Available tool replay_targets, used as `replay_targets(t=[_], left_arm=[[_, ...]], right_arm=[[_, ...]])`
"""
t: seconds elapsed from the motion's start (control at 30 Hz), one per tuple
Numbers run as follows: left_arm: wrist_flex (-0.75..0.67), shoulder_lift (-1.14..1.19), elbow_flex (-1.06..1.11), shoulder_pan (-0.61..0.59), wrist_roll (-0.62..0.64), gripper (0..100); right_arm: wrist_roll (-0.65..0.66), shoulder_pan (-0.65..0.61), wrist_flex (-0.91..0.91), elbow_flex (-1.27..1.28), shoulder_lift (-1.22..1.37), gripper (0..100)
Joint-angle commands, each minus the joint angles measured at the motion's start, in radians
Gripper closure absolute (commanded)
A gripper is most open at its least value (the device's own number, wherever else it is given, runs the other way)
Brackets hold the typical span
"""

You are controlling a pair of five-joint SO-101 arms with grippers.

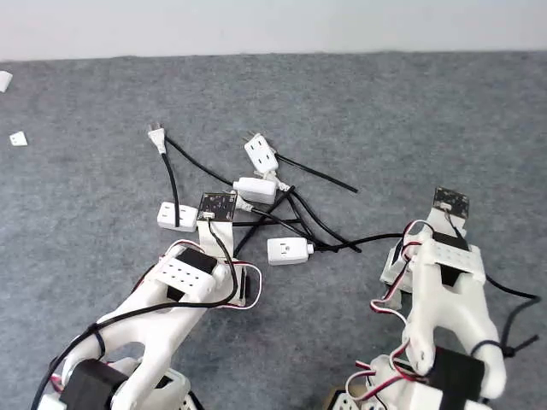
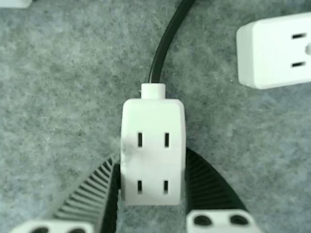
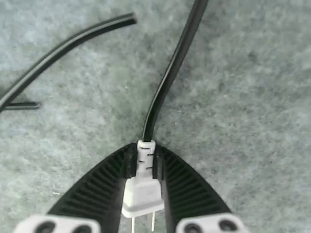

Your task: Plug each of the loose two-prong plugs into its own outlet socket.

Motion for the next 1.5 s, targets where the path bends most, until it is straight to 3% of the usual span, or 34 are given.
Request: replay_targets(t=[0.0,0.33,0.5,0.7,0.93,1.27,1.47], left_arm=[[-0.005,-0.026,0.001,0.018,-0.003,99],[-0.005,-0.026,-0.001,0.017,-0.003,98],[-0.011,-0.026,-0.007,0.018,-0.003,98],[-0.063,-0.026,-0.005,0.008,0.000,95],[-0.060,-0.026,-0.005,-0.037,0.068,67],[-0.028,-0.037,-0.016,-0.048,0.074,66],[0.210,-0.038,-0.160,-0.160,0.068,66]], right_arm=[[0.068,-0.001,0.008,0.046,-0.142,99.1],[0.187,-0.154,0.035,0.414,-0.935,99.1],[0.250,-0.214,0.091,0.482,-1.129,99.1],[0.249,-0.229,0.087,0.489,-1.124,99.1],[0.249,-0.229,0.056,0.480,-1.052,99.1],[0.247,-0.226,0.019,0.465,-0.960,99.1],[0.247,-0.226,0.016,0.465,-0.958,99.1]])
